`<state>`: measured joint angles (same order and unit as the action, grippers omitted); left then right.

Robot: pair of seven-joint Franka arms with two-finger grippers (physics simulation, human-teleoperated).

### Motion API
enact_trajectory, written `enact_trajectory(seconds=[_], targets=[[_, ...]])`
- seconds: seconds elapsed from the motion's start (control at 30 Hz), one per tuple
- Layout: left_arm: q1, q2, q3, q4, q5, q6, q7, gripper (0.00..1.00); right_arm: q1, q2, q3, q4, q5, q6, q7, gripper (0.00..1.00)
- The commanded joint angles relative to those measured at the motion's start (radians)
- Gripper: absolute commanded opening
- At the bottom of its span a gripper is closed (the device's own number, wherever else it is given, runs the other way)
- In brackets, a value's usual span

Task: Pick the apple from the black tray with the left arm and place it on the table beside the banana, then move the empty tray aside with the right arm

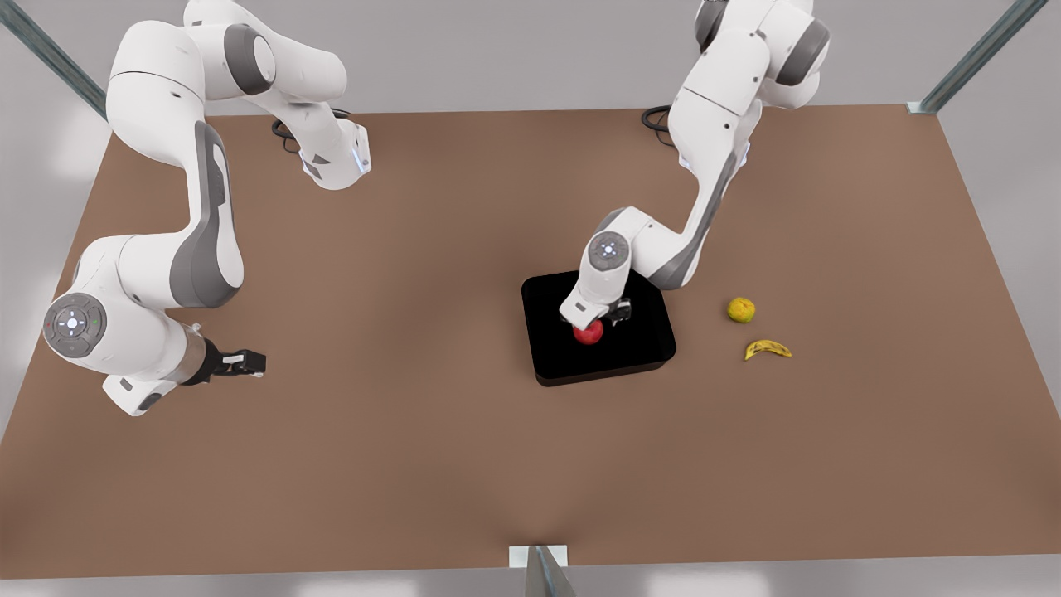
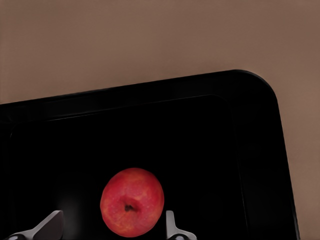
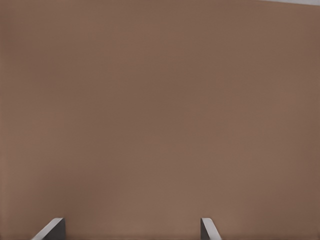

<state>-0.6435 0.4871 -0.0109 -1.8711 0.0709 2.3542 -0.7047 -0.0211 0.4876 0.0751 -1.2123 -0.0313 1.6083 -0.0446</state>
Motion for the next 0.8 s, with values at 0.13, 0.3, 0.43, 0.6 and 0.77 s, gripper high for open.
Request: enact_trajectory(seconds=[0.13, 0.3, 0.43, 0.6, 0.77], targets=[[-0.019, 0.045, -0.001, -0.002, 0.024, 0.066, -0.243, 1.00, 0.000, -0.001, 0.000, 0.000, 0.001, -0.004, -0.008, 1.00], [-0.025, 0.076, 0.000, -0.006, 0.052, 0.102, -0.243, 1.00, 0.000, -0.001, 0.000, 0.000, 0.001, -0.002, -0.008, 1.00], [-0.025, 0.090, 0.000, -0.014, 0.069, 0.111, -0.243, 1.00, 0.000, -0.001, 0.000, 0.000, 0.001, -0.002, -0.008, 1.00], [-0.025, 0.122, 0.000, -0.014, 0.075, 0.140, -0.249, 1.00, 0.000, -0.001, 0.000, 0.000, 0.001, -0.002, -0.008, 1.00], [-0.025, 0.134, 0.003, -0.014, 0.076, 0.143, -0.251, 0.95, 0.000, -0.001, 0.000, 0.000, 0.001, -0.002, -0.008, 1.00]])
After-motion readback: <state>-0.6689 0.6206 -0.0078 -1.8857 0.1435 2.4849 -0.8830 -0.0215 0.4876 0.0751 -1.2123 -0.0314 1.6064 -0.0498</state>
